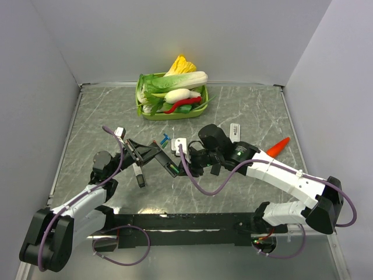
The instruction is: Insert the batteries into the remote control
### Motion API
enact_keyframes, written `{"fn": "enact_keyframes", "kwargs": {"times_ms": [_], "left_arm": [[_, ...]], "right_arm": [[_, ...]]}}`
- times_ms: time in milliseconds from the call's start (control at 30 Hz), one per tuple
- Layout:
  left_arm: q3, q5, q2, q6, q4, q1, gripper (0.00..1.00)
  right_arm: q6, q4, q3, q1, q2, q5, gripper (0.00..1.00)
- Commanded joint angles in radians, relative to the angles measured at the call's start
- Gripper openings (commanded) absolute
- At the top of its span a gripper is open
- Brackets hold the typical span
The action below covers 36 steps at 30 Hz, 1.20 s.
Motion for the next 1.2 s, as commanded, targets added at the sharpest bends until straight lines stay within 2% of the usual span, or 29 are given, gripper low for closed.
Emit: {"fn": "enact_keyframes", "kwargs": {"times_ms": [0,567,667,933,1167], "left_arm": [[0.013,-0.004,-0.019,-0.021,0.024,0.006,0.01],[0.016,-0.002,-0.023,-0.016,0.012,0.008,0.01],[0.021,0.006,-0.022,-0.012,0.009,0.011,0.01],[0.048,0.049,-0.01,0.002,-0.008,0.012,0.01],[0.062,0.069,-0.014,0.008,-0.02,0.012,0.01]], "right_arm": [[0.019,0.033,0.041,0.017,-0.004,0.01,0.36],[0.053,0.027,0.084,0.042,0.001,0.064,0.37],[0.013,-0.007,0.093,0.042,-0.027,0.035,0.39],[-0.257,-0.14,0.101,0.025,-0.068,-0.069,0.51],[-0.375,-0.168,0.122,0.019,-0.032,-0.121,0.52]]}}
